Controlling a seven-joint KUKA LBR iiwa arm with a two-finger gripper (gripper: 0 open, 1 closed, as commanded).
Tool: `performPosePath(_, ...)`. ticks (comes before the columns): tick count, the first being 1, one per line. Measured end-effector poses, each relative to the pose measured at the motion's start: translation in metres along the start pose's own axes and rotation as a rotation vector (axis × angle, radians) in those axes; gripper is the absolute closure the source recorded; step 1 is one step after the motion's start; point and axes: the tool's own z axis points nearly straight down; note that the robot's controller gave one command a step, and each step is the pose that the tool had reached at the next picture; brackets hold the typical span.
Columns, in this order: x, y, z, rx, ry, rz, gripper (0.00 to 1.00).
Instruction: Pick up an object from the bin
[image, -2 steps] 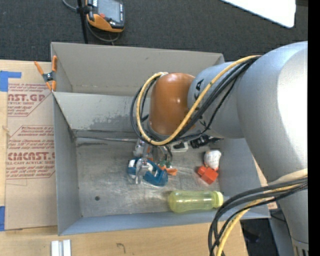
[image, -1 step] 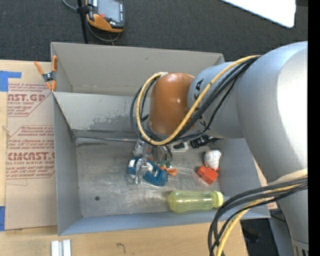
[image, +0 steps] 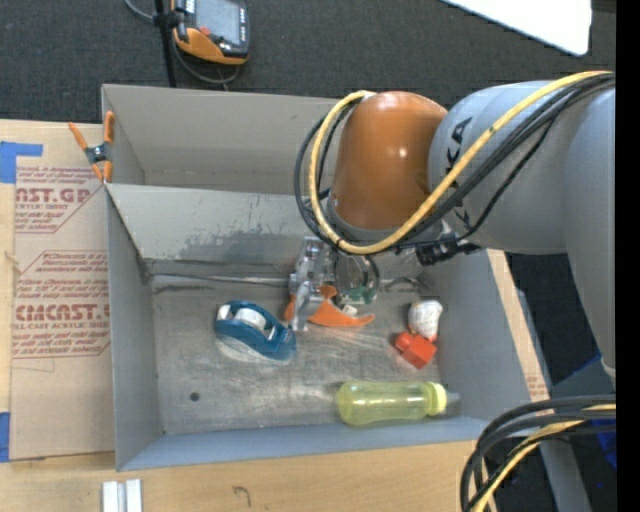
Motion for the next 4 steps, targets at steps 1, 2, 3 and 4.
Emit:
performPosePath(1, 0.0, 0.0, 0.0, 0.0, 0.0, 0.001, 0.0)
performPosePath(2, 0.0, 0.0, 0.0, 0.0, 0.0, 0.0, 0.0)
performPosePath(3, -0.005, 0.002, 0.051, -0.001, -0.007, -0.041, 0.0)
performPosePath(4, -0.005, 0.006, 0.115, 0.011, 0.039, -0.193, 1.0)
